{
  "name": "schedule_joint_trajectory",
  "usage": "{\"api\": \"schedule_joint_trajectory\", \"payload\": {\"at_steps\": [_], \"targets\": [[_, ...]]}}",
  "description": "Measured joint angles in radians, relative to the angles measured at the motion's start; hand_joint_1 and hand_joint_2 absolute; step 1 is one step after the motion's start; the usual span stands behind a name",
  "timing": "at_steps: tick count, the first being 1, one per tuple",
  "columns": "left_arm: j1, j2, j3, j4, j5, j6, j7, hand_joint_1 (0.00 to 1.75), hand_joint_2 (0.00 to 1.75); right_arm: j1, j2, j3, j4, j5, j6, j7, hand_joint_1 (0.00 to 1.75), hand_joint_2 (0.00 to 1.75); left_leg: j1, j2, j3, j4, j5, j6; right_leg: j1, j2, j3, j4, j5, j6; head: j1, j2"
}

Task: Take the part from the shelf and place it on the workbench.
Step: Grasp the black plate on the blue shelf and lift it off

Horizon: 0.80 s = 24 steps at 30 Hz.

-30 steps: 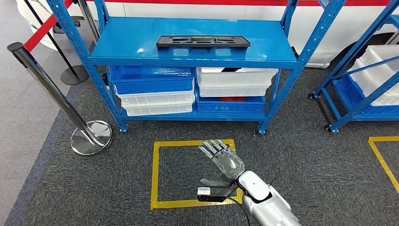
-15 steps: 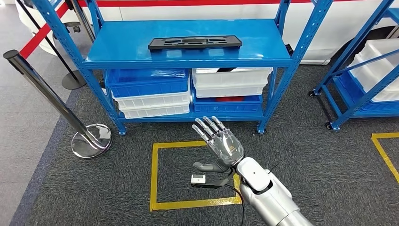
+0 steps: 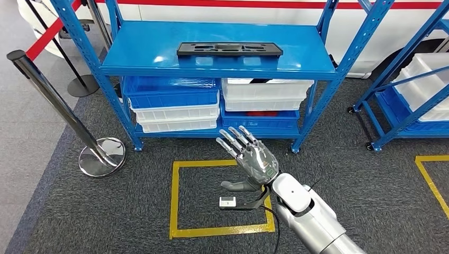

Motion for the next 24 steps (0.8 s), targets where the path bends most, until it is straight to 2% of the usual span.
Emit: {"api": "schedule_joint_trajectory", "payload": {"at_steps": [1,2,4,5,6,8,10,11,12,13,15,16,17,18,19,20,21,22,24], "targets": [[0.001,0.000,0.001,0.000,0.000,-0.001,0.000,0.00,0.00,0.003,0.001,0.002,0.000,0.000,0.000,0.000,0.00,0.00,-0.001,-0.001,0.005,0.000,-0.004,0.000,0.000,0.000,-0.024,0.030,0.005,0.000,0.000,0.000],[0.003,0.000,0.002,0.000,0.000,-0.001,0.000,0.00,0.00,0.004,0.001,0.003,0.000,0.000,0.000,0.000,0.00,0.00,-0.002,-0.004,0.012,0.000,-0.010,0.000,0.000,0.000,-0.027,0.018,0.031,-0.002,0.000,0.000],[0.004,0.000,0.002,0.000,0.000,-0.003,0.000,0.00,0.00,0.004,0.001,0.003,-0.002,0.000,0.000,0.000,0.00,0.00,-0.003,-0.007,0.031,0.000,-0.024,-0.004,0.003,0.000,0.017,-0.107,0.120,-0.014,0.000,0.000],[0.005,-0.001,0.002,0.000,0.000,-0.004,0.000,0.00,0.00,0.003,0.001,0.004,-0.003,0.000,0.001,0.000,0.00,0.00,-0.005,-0.007,0.039,-0.001,-0.031,-0.007,0.007,-0.001,0.045,-0.170,0.152,-0.021,0.000,0.000],[0.004,-0.002,0.002,0.001,0.000,-0.005,0.000,0.00,0.00,0.002,0.002,0.004,-0.004,-0.001,0.001,0.000,0.00,0.00,-0.006,-0.008,0.044,-0.001,-0.037,-0.012,0.011,-0.002,0.066,-0.220,0.166,-0.028,0.000,0.000],[0.004,-0.003,0.002,0.001,0.000,-0.008,0.001,0.00,0.00,0.000,0.003,0.004,-0.005,-0.004,0.002,0.000,0.00,0.00,-0.007,-0.007,0.046,-0.005,-0.045,-0.022,0.018,-0.002,0.081,-0.249,0.154,-0.036,0.000,0.000],[0.003,-0.002,0.003,0.001,0.000,-0.009,0.001,0.00,0.00,-0.001,0.002,0.004,-0.007,-0.009,0.001,-0.001,0.00,0.00,-0.007,-0.003,0.054,-0.007,-0.053,-0.033,0.014,0.000,0.094,-0.263,0.145,-0.041,0.000,0.000],[0.002,-0.002,0.003,0.001,0.000,-0.010,0.001,0.00,0.00,-0.003,0.000,0.004,-0.007,-0.012,0.001,-0.002,0.00,0.00,-0.007,-0.001,0.053,0.006,-0.061,-0.038,0.010,0.000,0.105,-0.270,0.141,-0.046,0.000,0.000],[0.001,-0.001,0.003,0.001,0.000,-0.010,0.001,0.00,0.00,-0.005,-0.004,0.005,-0.007,-0.015,0.000,-0.003,0.00,0.00,-0.007,0.000,0.040,0.041,-0.075,-0.042,0.007,-0.001,0.117,-0.277,0.137,-0.050,0.000,0.000],[0.000,-0.001,0.003,0.001,0.000,-0.010,0.001,0.00,0.00,-0.006,-0.008,0.005,-0.007,-0.017,0.000,-0.004,0.00,0.00,-0.006,0.002,0.007,0.100,-0.093,-0.046,0.005,-0.003,0.129,-0.282,0.130,-0.053,0.000,0.000],[0.002,-0.001,0.003,0.001,0.000,-0.010,0.001,0.00,0.00,-0.008,-0.013,0.009,-0.004,-0.019,0.000,-0.006,0.00,0.00,-0.004,0.002,-0.084,0.236,-0.123,-0.054,0.006,-0.004,0.148,-0.283,0.113,-0.056,0.000,0.000],[0.005,-0.001,0.003,0.001,0.000,-0.010,0.001,0.00,0.00,-0.007,-0.015,0.011,-0.002,-0.019,0.000,-0.006,0.00,0.00,-0.003,0.002,-0.121,0.275,-0.118,-0.056,0.006,-0.004,0.159,-0.282,0.104,-0.056,0.000,0.000],[0.007,0.000,0.003,0.001,0.000,-0.010,0.001,0.00,0.00,-0.006,-0.015,0.014,0.000,-0.019,0.000,-0.007,0.00,0.00,-0.002,0.002,-0.139,0.276,-0.094,-0.057,0.006,-0.003,0.171,-0.281,0.093,-0.055,0.000,0.000],[0.009,0.000,0.003,0.001,0.000,-0.010,0.002,0.00,0.00,-0.006,-0.015,0.016,0.001,-0.019,0.000,-0.007,0.00,0.00,-0.002,0.002,-0.139,0.239,-0.050,-0.056,0.006,-0.002,0.186,-0.280,0.082,-0.053,0.000,0.000],[0.011,0.001,0.003,0.001,0.000,-0.010,0.003,0.00,0.00,-0.005,-0.015,0.017,0.002,-0.019,0.000,-0.007,0.00,0.00,-0.002,0.002,-0.126,0.175,0.003,-0.054,0.005,-0.001,0.201,-0.280,0.069,-0.050,0.000,0.000],[0.011,0.002,0.003,0.001,0.000,-0.010,0.003,0.00,0.00,-0.006,-0.015,0.018,0.002,-0.020,0.000,-0.006,0.00,0.00,-0.004,0.002,-0.107,0.117,0.040,-0.050,0.007,-0.001,0.213,-0.280,0.057,-0.045,0.000,0.000],[0.011,0.002,0.003,0.001,0.000,-0.010,0.004,0.00,0.00,-0.006,-0.015,0.019,0.002,-0.020,0.000,-0.006,0.00,0.00,-0.005,0.002,-0.088,0.065,0.058,-0.043,0.009,-0.001,0.221,-0.279,0.047,-0.039,0.000,0.000],[0.010,0.002,0.003,0.001,0.000,-0.011,0.004,0.00,0.00,-0.007,-0.015,0.020,0.002,-0.020,-0.001,-0.006,0.00,0.00,-0.007,0.002,-0.077,0.036,0.060,-0.036,0.011,-0.001,0.225,-0.279,0.040,-0.034,0.000,0.000],[0.010,0.002,0.003,0.001,0.000,-0.011,0.004,0.00,0.00,-0.007,-0.015,0.021,0.002,-0.021,-0.001,-0.004,0.00,0.00,-0.008,0.000,-0.064,0.019,0.039,-0.021,0.012,0.000,0.228,-0.278,0.036,-0.024,0.000,0.000]]}}
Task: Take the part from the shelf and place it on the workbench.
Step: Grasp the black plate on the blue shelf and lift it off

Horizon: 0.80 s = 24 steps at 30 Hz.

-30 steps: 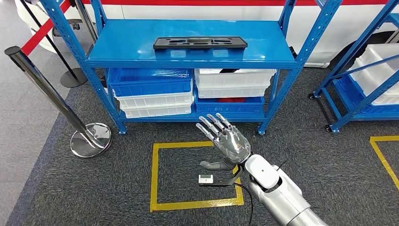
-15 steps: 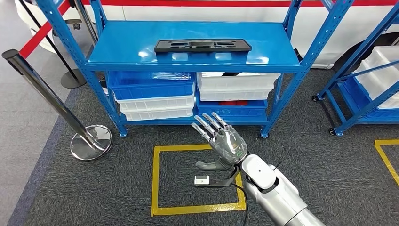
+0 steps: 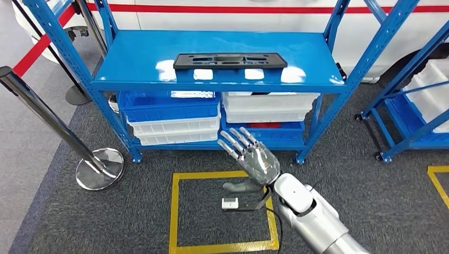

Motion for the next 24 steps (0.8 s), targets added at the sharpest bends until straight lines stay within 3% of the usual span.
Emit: {"api": "schedule_joint_trajectory", "payload": {"at_steps": [2,3,6,7,8,9,10,12,13,14,17,18,19,22,23,24], "targets": [[0.001,0.000,0.000,0.000,0.000,0.000,0.000,0.00,0.00,0.000,0.000,0.000,-0.001,0.000,-0.001,0.001,0.00,0.00,0.003,-0.001,0.015,-0.008,-0.009,0.013,-0.002,0.001,-0.013,0.035,0.004,0.007,0.000,0.000],[0.001,0.000,0.000,0.000,0.000,0.000,0.000,0.00,0.00,-0.001,0.000,0.000,-0.001,0.000,-0.001,0.002,0.00,0.00,0.004,-0.002,0.026,-0.013,-0.013,0.018,-0.003,0.002,-0.037,0.077,0.002,0.011,0.000,0.000],[-0.001,0.000,0.000,0.000,0.000,0.000,0.000,0.00,0.00,0.002,0.001,0.001,-0.001,-0.001,0.000,0.002,0.00,0.00,0.004,-0.004,0.057,-0.022,-0.034,0.026,-0.005,0.003,-0.167,0.258,-0.052,0.018,0.000,0.000],[0.001,0.000,0.000,0.000,0.000,0.000,0.000,0.00,0.00,0.005,0.002,0.001,0.000,-0.001,0.000,0.002,0.00,0.00,0.004,-0.006,0.069,-0.022,-0.044,0.027,-0.005,0.003,-0.204,0.293,-0.071,0.019,0.000,0.000],[0.002,0.000,0.000,0.000,0.000,0.000,0.000,0.00,0.00,0.006,0.002,0.001,0.001,-0.001,0.000,0.002,0.00,0.00,0.003,-0.008,0.083,-0.022,-0.055,0.027,-0.005,0.003,-0.227,0.296,-0.071,0.018,0.000,0.000],[0.003,0.000,0.000,0.000,0.000,0.000,0.000,0.00,0.00,0.007,0.002,0.001,0.002,-0.001,0.000,0.003,0.00,0.00,0.002,-0.010,0.100,-0.022,-0.066,0.026,-0.005,0.003,-0.234,0.268,-0.049,0.015,0.000,0.000],[0.003,0.000,0.001,0.000,0.000,0.000,0.000,0.00,0.00,0.007,0.002,0.001,0.003,-0.001,0.000,0.003,0.00,0.00,0.001,-0.011,0.118,-0.023,-0.079,0.025,-0.003,0.003,-0.230,0.213,-0.003,0.009,0.000,0.000],[0.004,-0.001,0.001,0.001,0.000,0.000,0.000,0.00,0.00,0.007,0.003,0.001,0.005,-0.002,-0.001,0.002,0.00,0.00,-0.002,-0.013,0.144,-0.025,-0.103,0.019,0.005,0.001,-0.212,0.089,0.114,-0.009,0.000,0.000],[0.003,-0.002,0.001,0.002,0.000,0.000,0.000,0.00,0.00,0.006,0.004,0.001,0.006,-0.002,-0.001,0.002,0.00,0.00,-0.003,-0.014,0.152,-0.026,-0.114,0.015,0.010,0.001,-0.207,0.050,0.150,-0.015,0.000,0.000],[0.002,-0.003,0.001,0.003,0.000,0.000,-0.001,0.00,0.00,0.006,0.005,0.001,0.007,-0.003,-0.001,0.002,0.00,0.00,-0.004,-0.013,0.160,-0.024,-0.121,0.010,0.014,0.002,-0.203,0.030,0.165,-0.020,0.001,0.000],[-0.002,-0.002,0.001,0.003,-0.001,0.000,-0.003,0.00,0.00,0.000,0.004,0.001,0.007,-0.004,-0.002,0.003,0.00,0.00,-0.005,-0.007,0.178,-0.002,-0.128,-0.007,0.011,0.005,-0.173,0.017,0.143,-0.031,0.001,0.000],[-0.003,-0.002,0.000,0.003,-0.003,-0.001,-0.003,0.00,0.00,-0.002,0.001,0.001,0.006,-0.004,-0.002,0.004,0.00,0.00,-0.005,-0.005,0.167,0.029,-0.134,-0.012,0.008,0.005,-0.158,0.013,0.135,-0.036,0.001,0.000],[-0.005,-0.002,0.000,0.003,-0.006,-0.001,-0.003,0.00,0.00,-0.002,-0.003,0.001,0.006,-0.004,-0.002,0.006,0.00,0.00,-0.003,-0.003,0.141,0.079,-0.148,-0.018,0.007,0.005,-0.143,0.010,0.128,-0.040,0.001,0.000],[-0.005,-0.002,0.000,0.003,-0.010,-0.003,-0.003,0.00,0.00,0.002,-0.010,0.001,0.006,-0.003,-0.002,0.007,0.00,0.00,0.001,-0.001,0.016,0.246,-0.222,-0.031,0.007,0.005,-0.111,0.009,0.098,-0.044,0.001,0.000],[-0.003,-0.002,0.000,0.003,-0.011,-0.004,-0.003,0.00,0.00,0.005,-0.010,0.001,0.006,-0.002,-0.002,0.007,0.00,0.00,0.001,0.000,-0.015,0.263,-0.237,-0.033,0.007,0.007,-0.098,0.010,0.086,-0.043,0.001,0.000],[-0.001,-0.002,0.000,0.003,-0.011,-0.004,-0.002,0.00,0.00,0.007,-0.010,0.001,0.006,-0.002,-0.002,0.007,0.00,0.00,0.002,0.000,-0.031,0.247,-0.230,-0.032,0.006,0.008,-0.083,0.010,0.074,-0.042,0.001,0.000]]}}
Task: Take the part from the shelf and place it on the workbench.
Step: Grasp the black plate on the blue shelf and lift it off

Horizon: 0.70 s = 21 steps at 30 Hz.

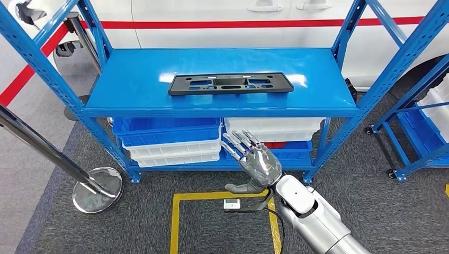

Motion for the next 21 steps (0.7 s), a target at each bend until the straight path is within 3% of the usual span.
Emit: {"api": "schedule_joint_trajectory", "payload": {"at_steps": [1,3,4,5,7,9,11,13,14,15,16,19,20,21], "targets": [[0.001,0.001,0.000,0.000,0.000,0.000,0.000,0.00,0.00,0.001,0.000,0.000,0.000,0.000,0.000,0.000,0.00,0.00,0.000,0.000,-0.004,-0.045,0.034,0.003,0.000,0.001,0.017,0.000,-0.013,0.002,0.000,0.000],[0.005,0.002,0.000,0.000,0.000,-0.001,0.001,0.00,0.00,0.004,-0.001,0.000,0.001,0.000,0.000,0.000,0.00,0.00,-0.002,0.000,0.000,-0.169,0.162,0.012,0.000,0.002,0.045,0.002,-0.039,0.008,0.000,0.000],[0.006,0.003,0.000,0.001,0.000,-0.002,0.001,0.00,0.00,0.005,-0.001,0.000,0.001,0.000,0.000,0.000,0.00,0.00,-0.004,0.001,0.003,-0.213,0.212,0.019,0.001,0.002,0.051,0.002,-0.049,0.013,0.000,0.000],[0.007,0.003,0.000,0.001,0.000,-0.003,0.001,0.00,0.00,0.007,-0.001,0.001,0.001,0.001,0.000,0.000,0.00,0.00,-0.006,0.001,0.002,-0.238,0.245,0.027,0.002,0.003,0.055,0.002,-0.056,0.019,0.000,0.000],[0.006,0.003,0.000,0.001,0.000,-0.005,0.001,0.00,0.00,0.007,-0.001,0.001,-0.001,0.001,0.000,-0.001,0.00,0.00,-0.007,0.001,0.011,-0.250,0.248,0.043,0.002,0.005,0.060,0.004,-0.060,0.031,0.001,0.000],[0.007,0.003,0.000,0.001,0.001,-0.005,0.000,0.00,0.00,0.004,-0.001,0.000,-0.002,-0.002,-0.001,-0.002,0.00,0.00,-0.004,0.000,0.034,-0.265,0.243,0.054,0.000,0.004,0.046,0.044,-0.057,0.042,0.001,0.000],[0.004,0.002,0.000,0.001,0.002,-0.005,-0.001,0.00,0.00,0.000,0.000,0.000,-0.002,-0.008,-0.002,-0.003,0.00,0.00,0.000,-0.001,0.058,-0.274,0.232,0.061,-0.005,0.003,-0.019,0.150,-0.076,0.051,0.001,0.000],[0.003,0.002,0.000,0.001,0.003,-0.005,-0.002,0.00,0.00,-0.001,0.001,0.001,0.000,-0.014,-0.003,-0.006,0.00,0.00,0.000,-0.003,0.079,-0.276,0.213,0.062,-0.013,0.002,-0.104,0.258,-0.124,0.059,0.001,0.000],[0.004,0.002,0.000,0.001,0.005,-0.005,-0.002,0.00,0.00,-0.001,0.002,0.001,0.003,-0.018,-0.004,-0.008,0.00,0.00,0.001,-0.004,0.092,-0.276,0.202,0.061,-0.017,0.002,-0.133,0.279,-0.140,0.062,0.001,0.000],[0.005,0.002,0.000,0.001,0.006,-0.005,-0.002,0.00,0.00,-0.001,0.002,0.001,0.005,-0.022,-0.005,-0.011,0.00,0.00,0.001,-0.005,0.108,-0.276,0.190,0.060,-0.020,0.001,-0.146,0.268,-0.137,0.065,0.001,0.000],[0.006,0.002,0.000,0.001,0.008,-0.005,-0.003,0.00,0.00,-0.003,0.002,0.001,0.008,-0.027,-0.008,-0.013,0.00,0.00,0.001,-0.006,0.126,-0.276,0.178,0.058,-0.022,0.000,-0.145,0.228,-0.111,0.066,0.001,0.000],[0.006,0.002,0.000,0.002,0.011,-0.005,-0.004,0.00,0.00,-0.011,0.002,0.004,0.020,-0.042,-0.017,-0.017,0.00,0.00,0.000,-0.007,0.168,-0.273,0.139,0.045,-0.020,-0.005,-0.117,0.055,0.040,0.057,0.001,0.000],[0.006,0.002,0.000,0.002,0.012,-0.004,-0.005,0.00,0.00,-0.013,0.002,0.006,0.024,-0.045,-0.020,-0.017,0.00,0.00,0.000,-0.008,0.176,-0.274,0.128,0.038,-0.016,-0.007,-0.112,0.027,0.068,0.051,0.001,0.000],[0.005,0.002,0.001,0.002,0.012,-0.004,-0.005,0.00,0.00,-0.016,0.003,0.008,0.027,-0.048,-0.021,-0.017,0.00,0.00,0.000,-0.008,0.183,-0.272,0.122,0.031,-0.012,-0.008,-0.109,0.016,0.074,0.044,0.001,0.000]]}}
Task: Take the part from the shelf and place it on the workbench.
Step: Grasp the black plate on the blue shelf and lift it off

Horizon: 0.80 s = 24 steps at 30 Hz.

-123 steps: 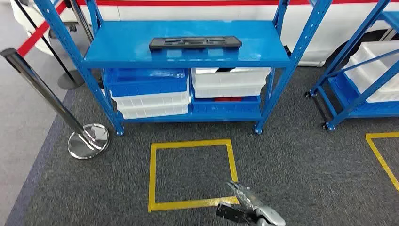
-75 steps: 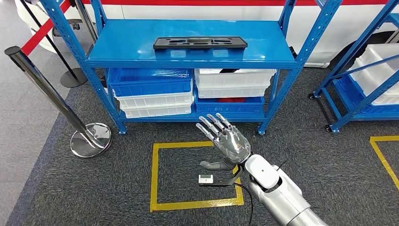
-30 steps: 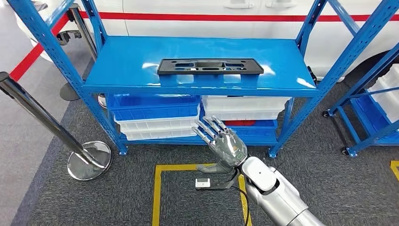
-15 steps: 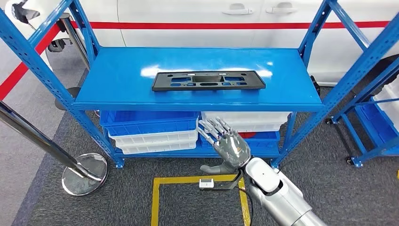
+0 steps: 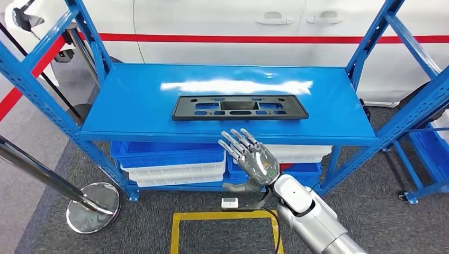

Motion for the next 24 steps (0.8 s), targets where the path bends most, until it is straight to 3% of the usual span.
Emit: {"api": "schedule_joint_trajectory", "payload": {"at_steps": [3,5,7,9,10,12,14,15,18,20,22,23,24], "targets": [[-0.005,0.000,0.000,0.000,0.000,0.003,0.000,0.00,0.00,-0.011,-0.004,0.004,0.002,-0.002,-0.003,0.000,0.00,0.00,0.003,0.005,0.002,0.038,-0.001,-0.015,0.001,0.003,0.031,-0.010,-0.015,-0.023,0.000,0.000],[-0.008,0.001,0.000,0.000,0.000,0.004,0.000,0.00,0.00,-0.017,-0.011,0.007,0.003,-0.003,-0.005,0.001,0.00,0.00,0.005,0.008,-0.054,0.140,-0.016,-0.021,0.001,0.002,0.056,-0.017,-0.029,-0.035,0.000,0.000],[-0.006,0.001,0.000,0.000,0.000,0.004,0.000,0.00,0.00,-0.018,-0.016,0.012,0.006,-0.003,-0.006,0.001,0.00,0.00,0.006,0.009,-0.142,0.259,-0.068,-0.029,0.004,0.003,0.077,-0.018,-0.050,-0.042,0.000,0.000],[-0.003,0.001,0.000,0.000,0.000,0.004,0.000,0.00,0.00,-0.017,-0.017,0.015,0.009,-0.003,-0.007,0.000,0.00,0.00,0.006,0.009,-0.198,0.288,-0.096,-0.031,0.007,0.006,0.103,-0.018,-0.072,-0.043,0.000,0.000],[-0.002,0.001,0.000,0.000,0.000,0.004,0.000,0.00,0.00,-0.017,-0.017,0.016,0.009,-0.003,-0.007,0.001,0.00,0.00,0.005,0.009,-0.202,0.252,-0.074,-0.028,0.008,0.008,0.119,-0.018,-0.083,-0.042,0.000,0.000],[0.000,0.002,0.000,0.000,0.000,0.005,0.000,0.00,0.00,-0.017,-0.017,0.017,0.010,-0.003,-0.007,0.003,0.00,0.00,0.001,0.008,-0.186,0.126,0.036,-0.014,0.012,0.009,0.149,-0.017,-0.106,-0.040,0.000,0.000],[0.000,0.004,0.000,0.000,0.000,0.005,0.000,0.00,0.00,-0.016,-0.017,0.019,0.012,-0.002,-0.008,0.004,0.00,0.00,-0.006,0.007,-0.170,0.040,0.117,0.000,0.014,0.012,0.165,-0.015,-0.124,-0.032,0.000,0.000],[0.000,0.004,0.000,0.000,0.000,0.004,-0.002,0.00,0.00,-0.015,-0.017,0.020,0.012,-0.001,-0.008,0.005,0.00,0.44,-0.008,0.006,-0.168,0.027,0.131,0.004,0.014,0.013,0.168,-0.015,-0.130,-0.026,0.000,0.000],[-0.003,0.003,0.000,0.000,0.000,-0.001,-0.019,0.00,0.00,-0.016,-0.017,0.023,0.011,0.002,-0.008,0.011,0.00,1.75,-0.003,0.007,-0.152,0.012,0.132,0.013,0.012,0.013,0.172,-0.012,-0.149,-0.009,0.000,0.000],[-0.007,0.001,0.000,0.000,0.001,-0.003,-0.026,0.00,0.00,-0.019,-0.017,0.023,0.009,0.009,-0.006,0.018,0.00,1.75,0.004,0.008,-0.138,-0.003,0.131,0.019,0.008,0.012,0.138,0.054,-0.185,0.004,0.000,0.000],[-0.011,0.000,0.000,0.000,0.002,-0.003,-0.028,0.00,0.00,-0.018,-0.015,0.023,0.011,0.018,0.000,0.025,0.00,1.75,0.006,0.008,-0.132,-0.006,0.125,0.023,-0.001,0.012,0.056,0.188,-0.230,0.018,0.000,0.000],[-0.011,0.000,0.000,0.000,0.003,-0.004,-0.028,0.00,0.00,-0.016,-0.014,0.023,0.013,0.023,0.002,0.029,0.00,1.75,0.007,0.007,-0.130,-0.006,0.121,0.023,-0.007,0.012,0.018,0.241,-0.237,0.024,0.000,0.000],[-0.010,0.000,0.000,0.000,0.003,-0.004,-0.029,0.00,0.00,-0.015,-0.014,0.023,0.016,0.028,0.004,0.034,0.00,1.75,0.008,0.006,-0.126,-0.005,0.116,0.021,-0.012,0.011,-0.006,0.262,-0.224,0.029,0.000,0.000]]}}
